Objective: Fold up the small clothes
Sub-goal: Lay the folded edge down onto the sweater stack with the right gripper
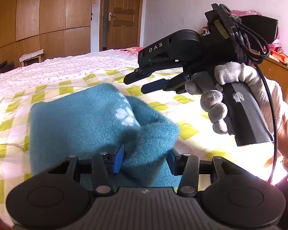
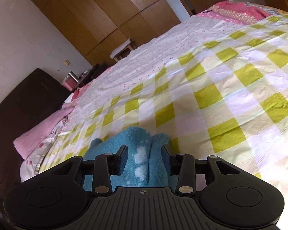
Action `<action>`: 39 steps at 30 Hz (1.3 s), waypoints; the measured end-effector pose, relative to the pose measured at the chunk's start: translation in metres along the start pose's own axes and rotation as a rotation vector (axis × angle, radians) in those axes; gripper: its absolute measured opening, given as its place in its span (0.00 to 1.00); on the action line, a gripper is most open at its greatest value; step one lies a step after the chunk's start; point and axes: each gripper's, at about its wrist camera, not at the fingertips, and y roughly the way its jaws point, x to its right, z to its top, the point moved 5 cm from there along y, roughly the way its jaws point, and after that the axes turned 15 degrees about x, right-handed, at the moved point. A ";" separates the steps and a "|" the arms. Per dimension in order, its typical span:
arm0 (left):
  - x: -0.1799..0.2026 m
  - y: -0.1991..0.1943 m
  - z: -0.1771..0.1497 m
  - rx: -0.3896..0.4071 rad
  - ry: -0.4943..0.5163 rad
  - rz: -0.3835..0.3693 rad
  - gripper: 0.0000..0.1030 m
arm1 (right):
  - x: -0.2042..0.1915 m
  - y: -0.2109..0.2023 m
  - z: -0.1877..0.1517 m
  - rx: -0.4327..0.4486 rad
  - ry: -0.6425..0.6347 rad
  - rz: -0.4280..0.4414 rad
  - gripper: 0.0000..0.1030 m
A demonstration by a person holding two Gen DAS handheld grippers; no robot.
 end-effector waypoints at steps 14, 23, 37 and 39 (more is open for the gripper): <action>-0.029 -0.033 -0.001 0.035 0.053 0.037 0.52 | -0.023 -0.048 -0.081 -0.195 -0.051 0.045 0.43; -0.046 -0.021 -0.004 0.039 0.026 0.079 0.59 | 0.009 -0.077 -0.072 -0.108 0.044 -0.007 0.05; -0.046 -0.004 -0.023 -0.025 0.048 0.044 0.58 | -0.010 -0.018 -0.055 -0.111 0.008 -0.067 0.52; -0.044 -0.005 -0.024 -0.026 0.056 0.039 0.58 | -0.010 0.002 -0.059 -0.120 -0.023 -0.083 0.53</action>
